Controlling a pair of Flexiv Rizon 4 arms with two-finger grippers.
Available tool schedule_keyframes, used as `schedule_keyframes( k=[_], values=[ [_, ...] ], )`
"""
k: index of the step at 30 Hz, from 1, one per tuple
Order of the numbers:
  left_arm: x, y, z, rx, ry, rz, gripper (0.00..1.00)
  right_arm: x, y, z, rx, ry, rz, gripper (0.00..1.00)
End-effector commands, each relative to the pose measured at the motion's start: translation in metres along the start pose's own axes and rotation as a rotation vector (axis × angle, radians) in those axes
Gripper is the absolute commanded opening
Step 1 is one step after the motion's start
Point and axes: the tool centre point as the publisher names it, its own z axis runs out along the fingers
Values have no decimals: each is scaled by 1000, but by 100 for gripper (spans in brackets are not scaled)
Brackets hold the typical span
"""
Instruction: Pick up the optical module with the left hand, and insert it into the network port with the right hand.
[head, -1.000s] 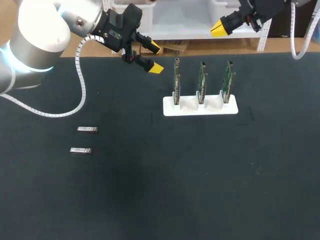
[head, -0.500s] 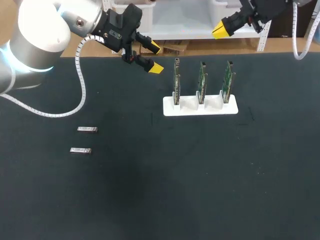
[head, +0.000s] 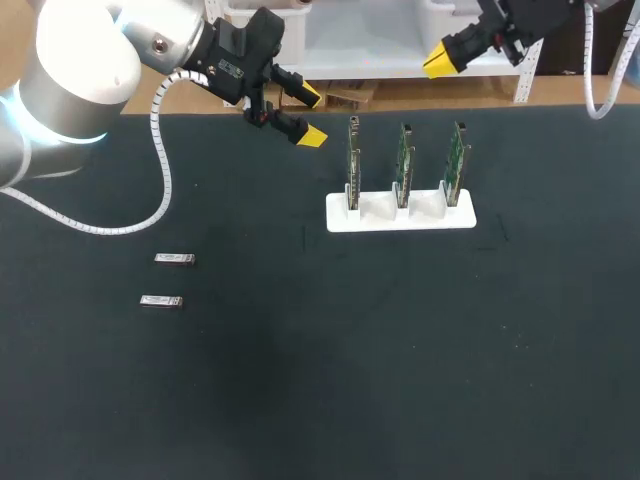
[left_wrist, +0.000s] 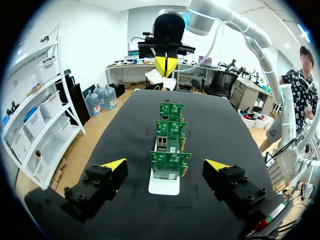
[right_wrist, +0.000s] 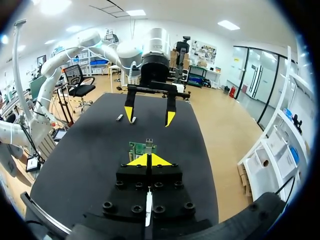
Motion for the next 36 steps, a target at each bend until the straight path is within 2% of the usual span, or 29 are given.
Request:
schedule_keyframes(
  k=[1, 3, 4, 5, 36],
  values=[
    [-1, 2, 0, 4, 6, -2, 100, 0, 1, 1, 4, 1, 1, 0],
    [-1, 2, 0, 4, 6, -2, 100, -1, 1, 1, 11, -6, 22, 0],
    [-1, 2, 0, 4, 6, -2, 100, -1, 1, 1, 11, -6, 22, 87],
    [-1, 2, 0, 4, 6, -2, 100, -1, 1, 1, 11, -6, 22, 100],
    [-1, 2, 0, 4, 6, -2, 100, -1, 1, 1, 11, -6, 22, 100]
  ],
)
